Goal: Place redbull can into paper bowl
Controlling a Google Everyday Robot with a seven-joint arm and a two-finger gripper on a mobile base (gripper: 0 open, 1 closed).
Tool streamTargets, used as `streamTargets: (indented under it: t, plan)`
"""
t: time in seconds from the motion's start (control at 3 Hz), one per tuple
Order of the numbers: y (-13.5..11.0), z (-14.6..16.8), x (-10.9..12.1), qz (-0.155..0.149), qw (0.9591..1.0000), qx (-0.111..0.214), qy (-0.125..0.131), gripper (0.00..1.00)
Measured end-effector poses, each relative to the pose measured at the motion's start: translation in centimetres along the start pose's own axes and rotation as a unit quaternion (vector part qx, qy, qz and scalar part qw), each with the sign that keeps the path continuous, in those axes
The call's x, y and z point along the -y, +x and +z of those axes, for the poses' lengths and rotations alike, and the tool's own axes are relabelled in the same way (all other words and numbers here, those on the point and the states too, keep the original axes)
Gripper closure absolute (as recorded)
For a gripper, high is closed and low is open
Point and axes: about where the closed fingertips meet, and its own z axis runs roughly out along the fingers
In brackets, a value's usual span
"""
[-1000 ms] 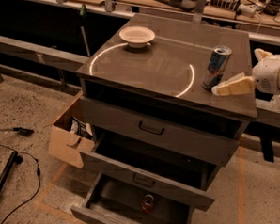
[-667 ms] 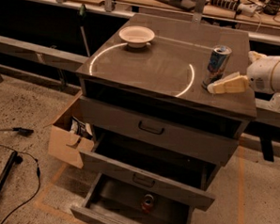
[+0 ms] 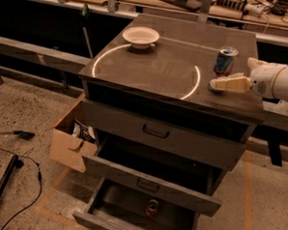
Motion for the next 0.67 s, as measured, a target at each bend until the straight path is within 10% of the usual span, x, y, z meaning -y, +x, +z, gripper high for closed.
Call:
streamTargets:
  t: [0.67]
  plan:
    - [-1.9, 2.3, -0.1, -0.004, 0.9977, 0.064, -0.021, 0.59]
